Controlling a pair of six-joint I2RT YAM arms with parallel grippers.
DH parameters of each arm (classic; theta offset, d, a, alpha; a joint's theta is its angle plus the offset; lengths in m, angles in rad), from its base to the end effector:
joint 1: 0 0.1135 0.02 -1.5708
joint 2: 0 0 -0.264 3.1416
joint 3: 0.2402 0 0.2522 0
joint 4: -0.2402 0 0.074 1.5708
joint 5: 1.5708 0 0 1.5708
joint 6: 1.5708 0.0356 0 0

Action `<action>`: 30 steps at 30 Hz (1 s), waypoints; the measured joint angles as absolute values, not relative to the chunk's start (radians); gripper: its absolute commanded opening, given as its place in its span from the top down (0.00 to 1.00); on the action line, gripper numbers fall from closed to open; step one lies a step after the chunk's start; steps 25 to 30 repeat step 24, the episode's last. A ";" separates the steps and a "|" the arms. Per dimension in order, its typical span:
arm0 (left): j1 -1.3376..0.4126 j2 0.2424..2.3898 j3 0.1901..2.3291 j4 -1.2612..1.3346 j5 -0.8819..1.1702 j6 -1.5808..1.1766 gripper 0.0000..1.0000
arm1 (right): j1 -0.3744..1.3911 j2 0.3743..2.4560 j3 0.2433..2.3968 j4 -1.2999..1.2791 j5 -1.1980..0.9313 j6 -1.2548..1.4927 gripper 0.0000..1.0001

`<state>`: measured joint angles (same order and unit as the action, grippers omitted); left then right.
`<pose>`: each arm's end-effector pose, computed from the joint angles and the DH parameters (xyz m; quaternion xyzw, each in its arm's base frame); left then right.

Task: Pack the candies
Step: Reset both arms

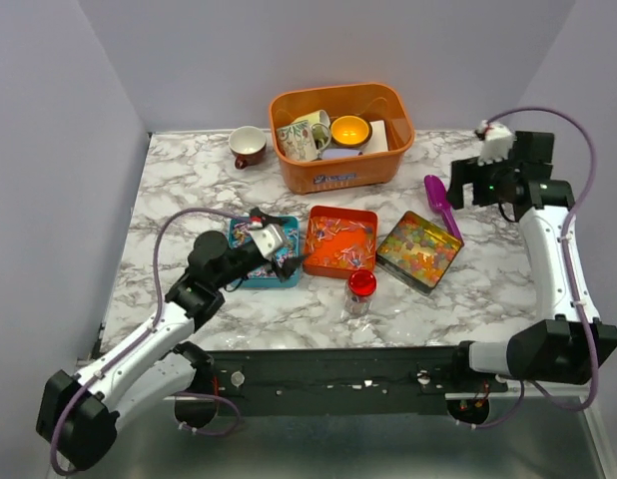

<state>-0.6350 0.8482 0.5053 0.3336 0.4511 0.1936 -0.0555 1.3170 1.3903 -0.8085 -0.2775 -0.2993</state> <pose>0.1537 -0.1325 0.2847 0.4228 0.5705 -0.3052 0.6346 0.2740 -0.0055 0.3742 -0.1658 0.8917 0.0535 0.4179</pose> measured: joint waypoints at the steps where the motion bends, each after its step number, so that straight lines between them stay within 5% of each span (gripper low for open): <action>1: -0.589 0.843 0.517 0.297 0.432 0.194 0.01 | -0.119 1.321 1.375 -0.780 -0.273 -0.226 0.00; 12: -0.065 1.173 0.859 0.089 0.185 -0.065 0.01 | -0.250 1.276 1.230 -0.645 -0.140 0.030 0.00; 24: -0.024 1.433 1.185 -0.009 0.028 0.014 0.01 | -0.250 1.288 1.222 -0.546 -0.176 0.054 0.00; 30: -0.024 1.433 1.185 -0.009 0.028 0.014 0.01 | -0.250 1.288 1.222 -0.546 -0.176 0.054 0.00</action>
